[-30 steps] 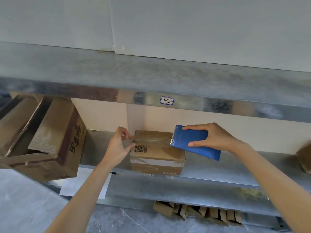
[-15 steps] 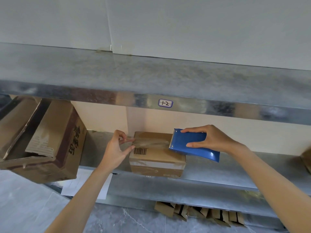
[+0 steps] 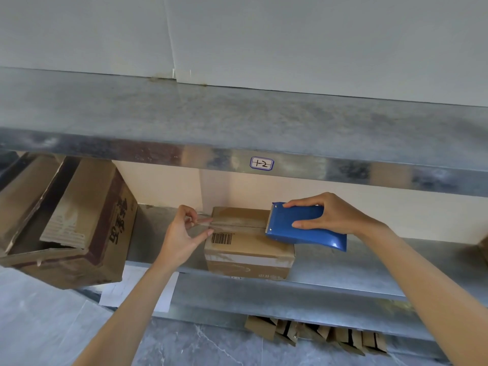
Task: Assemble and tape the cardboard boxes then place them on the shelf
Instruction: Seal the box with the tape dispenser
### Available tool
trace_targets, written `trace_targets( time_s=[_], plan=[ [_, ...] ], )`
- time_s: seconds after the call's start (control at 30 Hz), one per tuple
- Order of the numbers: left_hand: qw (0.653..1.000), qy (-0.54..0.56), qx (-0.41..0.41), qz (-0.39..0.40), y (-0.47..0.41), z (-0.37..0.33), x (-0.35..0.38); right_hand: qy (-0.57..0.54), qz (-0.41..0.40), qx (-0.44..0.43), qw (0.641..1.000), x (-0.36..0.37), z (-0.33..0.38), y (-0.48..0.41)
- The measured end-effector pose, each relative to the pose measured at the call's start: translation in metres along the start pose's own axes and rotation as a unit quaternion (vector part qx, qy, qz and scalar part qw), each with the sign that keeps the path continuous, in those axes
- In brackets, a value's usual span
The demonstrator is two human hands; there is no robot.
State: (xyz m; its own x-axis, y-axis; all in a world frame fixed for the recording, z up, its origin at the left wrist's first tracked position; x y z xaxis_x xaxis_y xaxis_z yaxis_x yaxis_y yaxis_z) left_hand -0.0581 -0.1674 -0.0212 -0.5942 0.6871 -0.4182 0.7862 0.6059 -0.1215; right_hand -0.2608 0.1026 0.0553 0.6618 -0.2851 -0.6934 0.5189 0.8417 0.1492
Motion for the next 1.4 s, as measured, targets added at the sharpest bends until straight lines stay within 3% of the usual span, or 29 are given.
trace_targets(
  time_s=[0.37,0.5,0.7,0.9,1.4],
  plan=[
    [1.0,0.021,-0.02,0.012,-0.006,-0.005,-0.007,0.026,0.023,0.001,0.999,0.003,-0.008,-0.007],
    [0.99,0.114,-0.089,-0.001,-0.011,-0.005,-0.011,0.04,0.03,-0.001,0.999,0.004,-0.007,-0.008],
    [0.948,0.254,-0.193,-0.016,-0.012,0.003,-0.006,0.051,0.033,-0.004,0.998,0.004,-0.004,-0.009],
    [0.956,0.183,-0.229,-0.029,-0.007,0.021,0.005,0.052,0.031,-0.006,0.998,0.004,-0.002,-0.007],
    [0.978,0.099,-0.172,-0.061,0.005,0.023,0.026,0.045,0.017,-0.004,0.999,0.006,0.001,-0.003]
  ],
)
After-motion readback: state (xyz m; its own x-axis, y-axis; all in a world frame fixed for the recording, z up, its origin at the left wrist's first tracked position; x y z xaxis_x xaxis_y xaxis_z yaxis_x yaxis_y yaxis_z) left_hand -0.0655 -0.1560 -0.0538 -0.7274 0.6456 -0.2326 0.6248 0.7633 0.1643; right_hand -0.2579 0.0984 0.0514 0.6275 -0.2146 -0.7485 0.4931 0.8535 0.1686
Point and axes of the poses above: each hand's wrist, its own y-axis away from the middle knuckle, its own x-axis out of the palm, z = x × y, the point moved 6 cm from there along -y, towards the middle knuckle, and after that the axes turned 4 degrees about y, right-handed, at the moved point
